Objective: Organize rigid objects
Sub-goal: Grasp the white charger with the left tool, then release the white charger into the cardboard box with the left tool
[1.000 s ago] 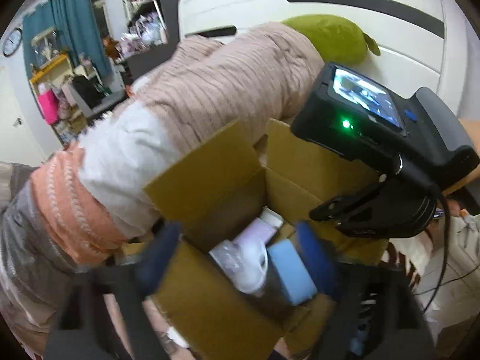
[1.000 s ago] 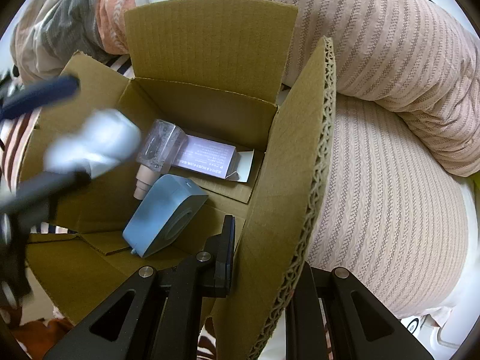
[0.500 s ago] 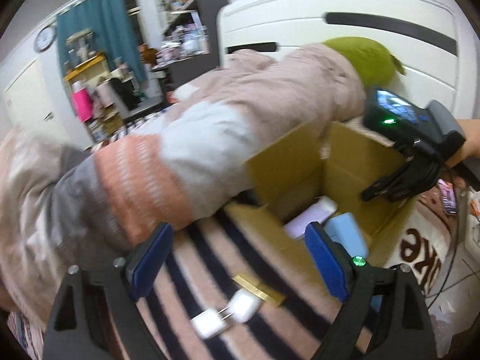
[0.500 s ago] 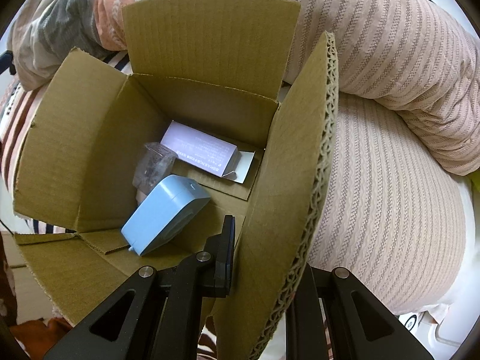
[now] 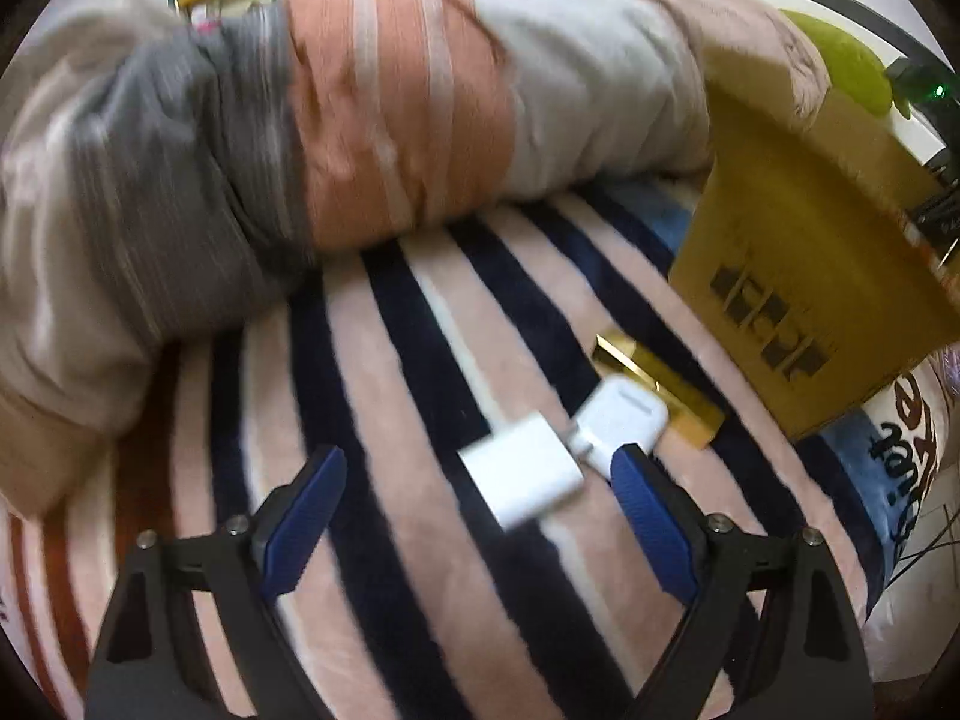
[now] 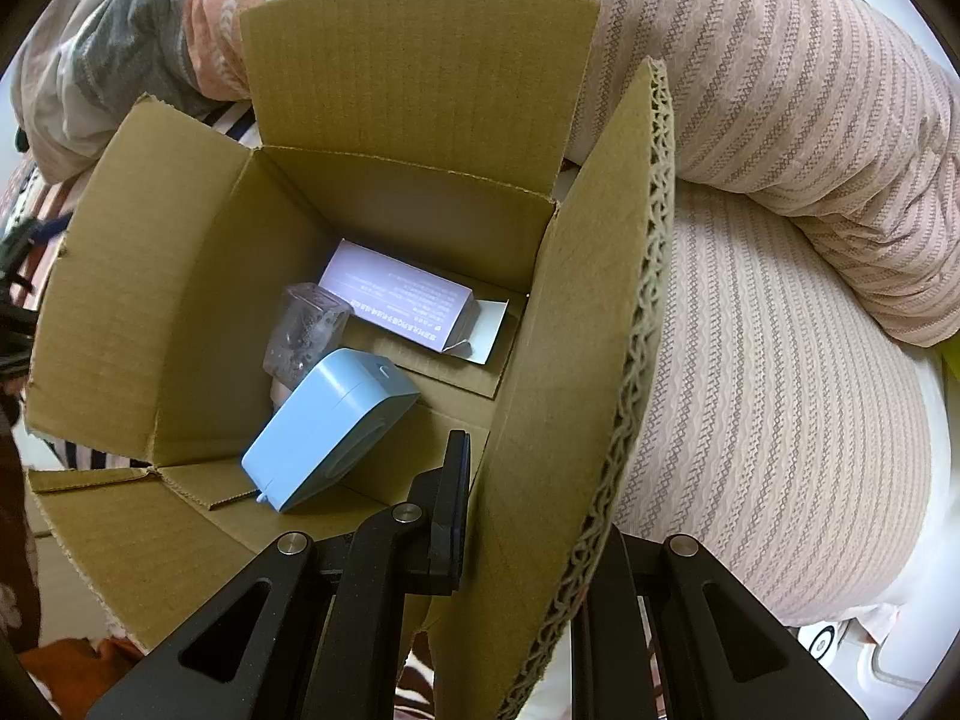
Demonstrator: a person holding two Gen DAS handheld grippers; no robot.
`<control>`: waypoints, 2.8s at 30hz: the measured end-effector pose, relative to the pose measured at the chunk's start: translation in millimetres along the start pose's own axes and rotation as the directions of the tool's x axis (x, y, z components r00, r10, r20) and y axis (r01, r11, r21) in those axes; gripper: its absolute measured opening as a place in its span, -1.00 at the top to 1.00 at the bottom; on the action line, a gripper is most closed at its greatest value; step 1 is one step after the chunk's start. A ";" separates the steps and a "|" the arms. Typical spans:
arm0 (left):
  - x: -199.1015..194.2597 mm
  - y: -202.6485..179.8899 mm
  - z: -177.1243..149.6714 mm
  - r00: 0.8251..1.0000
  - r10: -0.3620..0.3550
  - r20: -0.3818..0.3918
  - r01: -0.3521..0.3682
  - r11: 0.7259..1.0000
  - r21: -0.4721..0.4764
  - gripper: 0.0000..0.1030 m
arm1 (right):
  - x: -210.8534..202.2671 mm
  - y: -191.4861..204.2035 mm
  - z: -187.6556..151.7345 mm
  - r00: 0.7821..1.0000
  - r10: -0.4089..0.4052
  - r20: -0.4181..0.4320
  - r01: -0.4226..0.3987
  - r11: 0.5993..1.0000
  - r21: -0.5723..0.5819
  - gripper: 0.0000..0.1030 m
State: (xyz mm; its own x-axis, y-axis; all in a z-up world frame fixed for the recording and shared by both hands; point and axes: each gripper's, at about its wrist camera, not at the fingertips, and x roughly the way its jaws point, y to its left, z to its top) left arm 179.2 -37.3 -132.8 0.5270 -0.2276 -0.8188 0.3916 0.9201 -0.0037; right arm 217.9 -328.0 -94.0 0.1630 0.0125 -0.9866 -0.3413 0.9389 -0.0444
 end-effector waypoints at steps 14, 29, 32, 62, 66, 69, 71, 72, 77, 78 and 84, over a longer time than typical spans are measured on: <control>47.1 -5.6 -13.8 0.998 -0.058 -0.030 0.051 0.984 -0.173 0.08 | 2.0 1.1 -3.0 1.000 0.002 0.001 -0.002 1.000 -0.002 0.82; 11.2 -2.5 -15.9 0.999 -0.019 0.039 0.024 0.989 -0.143 0.21 | 3.0 1.4 -3.0 1.000 -0.001 0.001 0.001 1.000 -0.004 0.82; 1.0 0.3 -21.2 0.999 -0.009 0.052 0.015 0.992 -0.127 0.22 | 2.9 1.3 -2.9 1.000 -0.001 0.001 0.001 1.000 -0.005 0.82; -95.8 -159.5 101.6 0.950 -0.197 0.241 0.151 0.969 0.197 0.22 | 2.0 4.5 -2.9 1.000 0.000 0.001 0.000 1.000 -0.011 0.82; -77.2 -176.4 102.7 0.961 -0.188 0.202 0.145 0.967 0.211 0.22 | 1.6 4.7 -3.7 1.000 0.002 0.002 -0.002 1.000 -0.012 0.82; -65.3 -183.1 100.8 0.967 -0.186 0.172 0.147 0.965 0.219 0.21 | 2.2 3.8 -3.8 1.000 0.003 0.002 -0.003 1.000 -0.013 0.82; -62.5 -185.9 100.1 0.970 -0.177 0.167 0.137 0.964 0.227 0.21 | 2.1 3.4 -3.8 1.000 0.005 0.002 -0.005 1.000 -0.013 0.82; -63.8 -186.8 98.8 0.970 -0.168 0.177 0.124 0.965 0.233 0.21 | 1.6 2.7 -3.6 1.000 0.005 0.002 -0.005 1.000 -0.013 0.82; -73.1 -184.7 95.9 0.970 -0.141 0.198 0.089 0.964 0.249 -0.04 | 2.3 1.7 -2.5 1.000 0.003 -0.002 -0.003 1.000 -0.016 0.82; -77.5 -182.2 94.0 0.969 -0.133 0.210 0.080 0.966 0.246 -0.18 | 2.3 1.9 -2.2 1.000 0.004 -0.001 -0.004 1.000 -0.015 0.82; -101.1 -158.4 81.2 0.960 -0.107 0.260 0.050 0.975 0.218 -0.40 | 3.2 3.2 -2.2 1.000 0.002 -0.005 -0.002 1.000 -0.012 0.82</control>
State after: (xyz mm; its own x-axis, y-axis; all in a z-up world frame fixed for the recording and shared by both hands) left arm 125.1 -185.9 -2.8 0.6600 -0.3999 -0.6360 0.5724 0.8160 0.0809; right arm 215.3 -325.7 -97.7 0.1577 0.0124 -0.9874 -0.3524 0.9348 -0.0445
